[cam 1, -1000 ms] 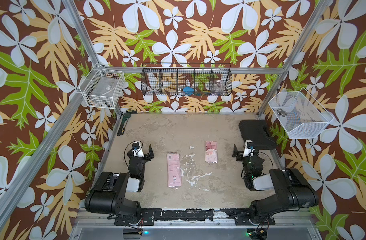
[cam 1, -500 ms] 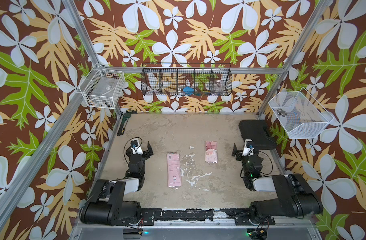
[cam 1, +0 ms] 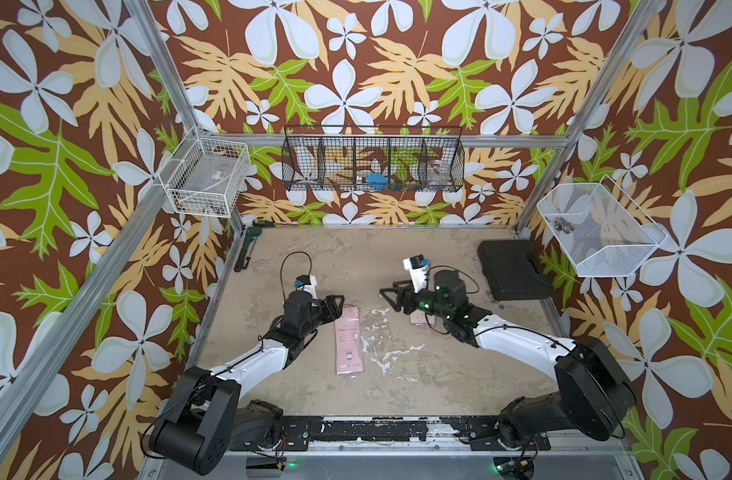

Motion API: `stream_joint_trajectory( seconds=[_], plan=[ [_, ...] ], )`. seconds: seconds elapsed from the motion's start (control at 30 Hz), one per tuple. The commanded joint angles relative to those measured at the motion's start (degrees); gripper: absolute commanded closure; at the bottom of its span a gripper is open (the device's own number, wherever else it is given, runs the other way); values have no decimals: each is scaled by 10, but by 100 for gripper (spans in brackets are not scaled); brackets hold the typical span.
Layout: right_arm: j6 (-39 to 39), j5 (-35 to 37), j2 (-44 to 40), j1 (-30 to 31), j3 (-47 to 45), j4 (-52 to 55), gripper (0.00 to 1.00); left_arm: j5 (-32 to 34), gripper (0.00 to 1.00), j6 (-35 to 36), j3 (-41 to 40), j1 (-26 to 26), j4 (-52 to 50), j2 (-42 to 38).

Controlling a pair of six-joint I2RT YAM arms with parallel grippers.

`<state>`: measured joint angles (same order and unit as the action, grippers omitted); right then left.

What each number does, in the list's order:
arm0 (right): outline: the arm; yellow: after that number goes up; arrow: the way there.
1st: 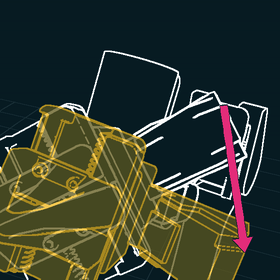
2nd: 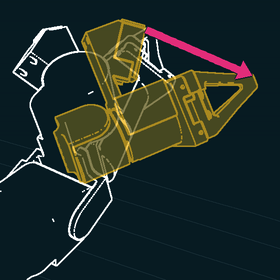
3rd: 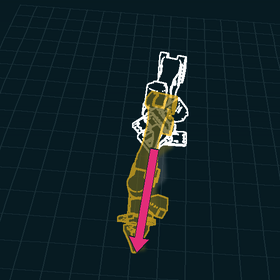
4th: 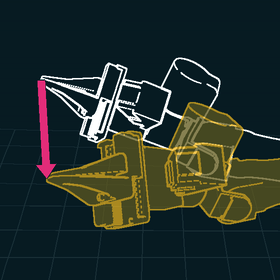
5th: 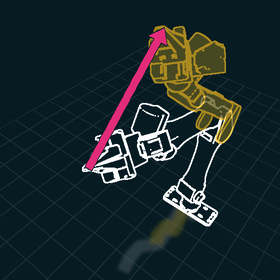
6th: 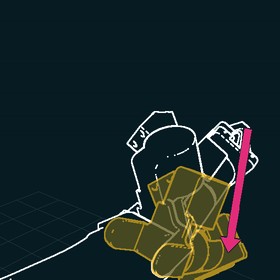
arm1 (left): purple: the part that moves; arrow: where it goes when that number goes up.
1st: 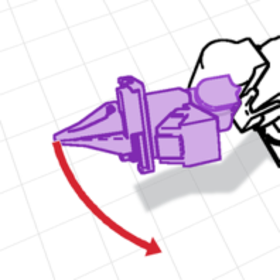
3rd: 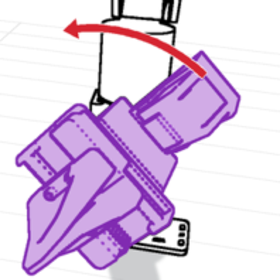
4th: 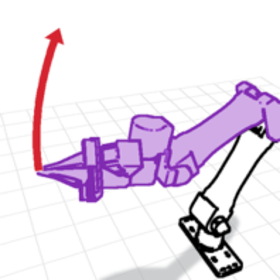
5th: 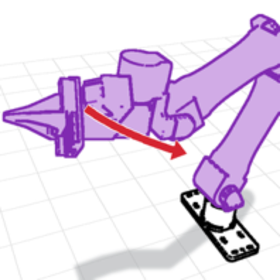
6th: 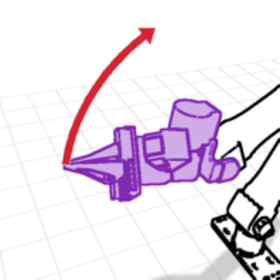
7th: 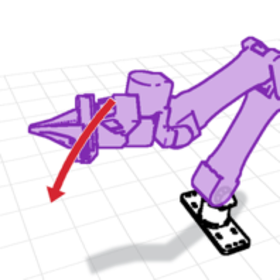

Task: Open the ruler set and take out the ruler
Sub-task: Pick up the ruler set bag from the center of the board.

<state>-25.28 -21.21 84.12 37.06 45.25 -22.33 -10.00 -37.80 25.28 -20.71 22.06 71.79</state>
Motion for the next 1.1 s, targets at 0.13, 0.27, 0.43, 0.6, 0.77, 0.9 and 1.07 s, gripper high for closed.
stream_joint_trajectory(
  seconds=[0.13,0.27,0.43,0.6,0.77,0.9,1.07],
  plan=[
    [-1,45,122,113,101,191,33,-28,32,-9,0,-14,-133,25],
    [-21,56,167,141,131,194,37,-12,36,-13,-21,-14,-143,11],
    [-43,124,200,148,154,221,35,-12,37,-4,-37,-14,-151,10],
    [-29,151,244,158,187,243,42,-12,37,1,-64,-14,-127,-3],
    [-25,161,267,174,195,237,45,-3,37,2,-75,-14,-120,-15],
    [-25,177,291,184,215,256,72,7,37,5,-81,-14,-116,-17],
    [-30,191,279,183,208,256,93,11,37,6,-82,-14,-112,-20]
  ],
)
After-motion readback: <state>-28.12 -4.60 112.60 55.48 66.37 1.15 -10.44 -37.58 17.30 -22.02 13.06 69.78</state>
